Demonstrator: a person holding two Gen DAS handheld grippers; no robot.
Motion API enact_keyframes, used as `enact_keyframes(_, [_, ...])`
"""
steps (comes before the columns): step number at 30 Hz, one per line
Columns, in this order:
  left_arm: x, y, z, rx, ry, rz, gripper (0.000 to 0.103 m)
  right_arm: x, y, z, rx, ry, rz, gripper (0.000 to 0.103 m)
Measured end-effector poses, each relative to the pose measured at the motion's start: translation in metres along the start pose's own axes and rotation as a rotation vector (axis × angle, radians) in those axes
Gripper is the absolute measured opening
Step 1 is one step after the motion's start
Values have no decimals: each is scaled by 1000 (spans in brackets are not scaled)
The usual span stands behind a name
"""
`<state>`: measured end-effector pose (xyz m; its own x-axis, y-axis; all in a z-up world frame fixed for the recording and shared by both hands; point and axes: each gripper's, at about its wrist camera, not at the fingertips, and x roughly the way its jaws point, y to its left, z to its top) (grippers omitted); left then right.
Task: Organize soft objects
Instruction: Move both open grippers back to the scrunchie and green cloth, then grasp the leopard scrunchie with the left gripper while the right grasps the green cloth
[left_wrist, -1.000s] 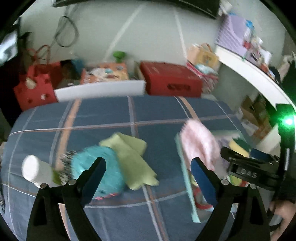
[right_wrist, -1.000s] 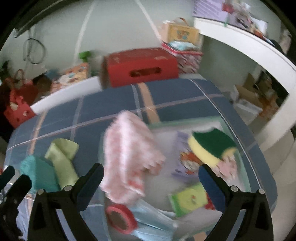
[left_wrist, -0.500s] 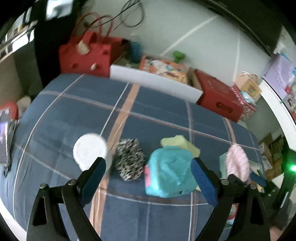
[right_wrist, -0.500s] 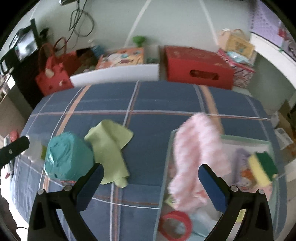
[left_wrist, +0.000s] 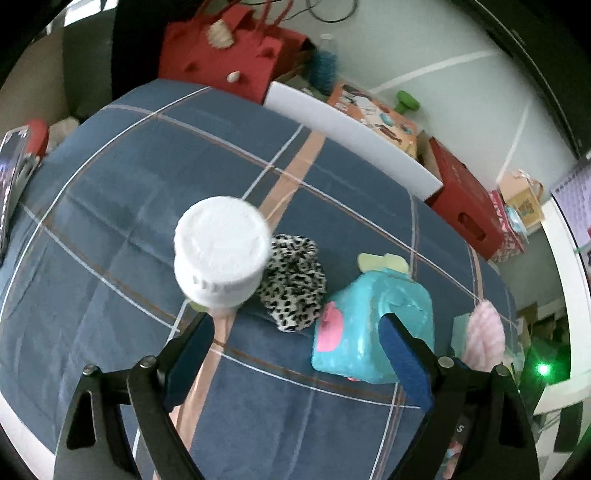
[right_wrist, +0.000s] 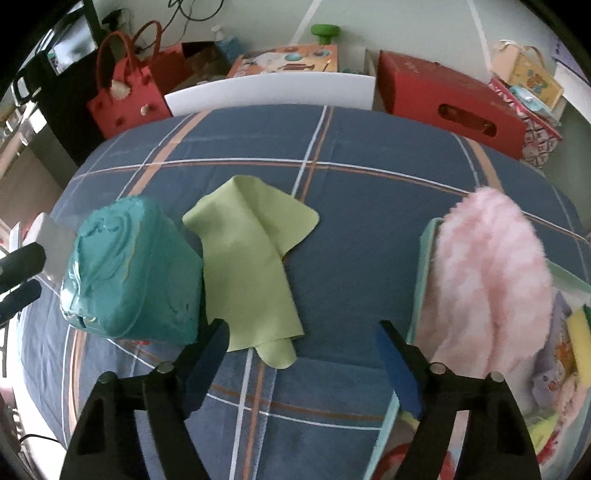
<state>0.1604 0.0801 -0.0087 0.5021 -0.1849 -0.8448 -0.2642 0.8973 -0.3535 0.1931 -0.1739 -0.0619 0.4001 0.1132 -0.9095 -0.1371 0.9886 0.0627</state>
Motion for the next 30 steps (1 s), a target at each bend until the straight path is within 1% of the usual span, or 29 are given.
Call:
enact_keyframes(1, [1, 2, 0, -10, 1, -2, 84, 2, 0, 1, -5, 3, 3, 80])
enact_keyframes(2, [1, 4, 0, -19, 2, -4, 82, 3, 2, 1, -11, 8, 3, 80])
enact_keyframes(4, [4, 5, 1, -28, 7, -7, 82, 6, 3, 0, -16, 17, 4, 80])
enact_keyframes(6, [7, 4, 0, -31, 14, -14, 80, 7, 4, -1, -21, 22, 5, 77])
enact_keyframes(7, [9, 5, 0, -35, 17, -19, 74, 7, 4, -2, -23, 25, 5, 74])
enact_keyframes(8, [11, 5, 0, -43, 23, -27, 67, 8, 5, -2, -26, 27, 4, 73])
enact_keyframes(10, [17, 8, 0, -69, 39, -37, 65, 10, 7, -2, -33, 30, 1, 73])
enact_keyframes(12, [21, 9, -1, -88, 42, -25, 63, 13, 8, -2, -37, 33, -1, 72])
enact_keyframes(14, [24, 11, -1, -101, 41, -15, 58, 15, 9, -1, -39, 35, 3, 67])
enact_keyframes(16, [27, 13, -2, -117, 42, -10, 56, 17, 10, 0, -46, 38, 6, 65])
enact_keyframes(18, [31, 14, -3, -132, 46, -6, 52, 20, 13, 0, -53, 42, 5, 65])
enact_keyframes(19, [33, 14, -4, -136, 49, -6, 48, 21, 14, 0, -55, 43, 5, 65])
enact_keyframes(20, [35, 14, -4, -139, 54, -6, 43, 21, 15, 0, -58, 45, 5, 64])
enact_keyframes(22, [39, 14, -5, -150, 63, -14, 39, 23, 18, 0, -68, 44, 3, 62])
enact_keyframes(25, [42, 14, -6, -171, 70, -25, 38, 26, 21, 1, -81, 42, -7, 61])
enact_keyframes(27, [45, 14, -6, -182, 73, -33, 38, 27, 24, 2, -89, 37, -8, 57])
enact_keyframes(28, [46, 13, -7, -185, 76, -37, 38, 27, 24, 2, -91, 33, -8, 51])
enact_keyframes(29, [48, 13, -7, -191, 84, -45, 38, 27, 26, 2, -98, 28, -9, 48])
enact_keyframes(30, [52, 11, -6, -197, 90, -49, 38, 27, 27, 2, -103, 27, -12, 48])
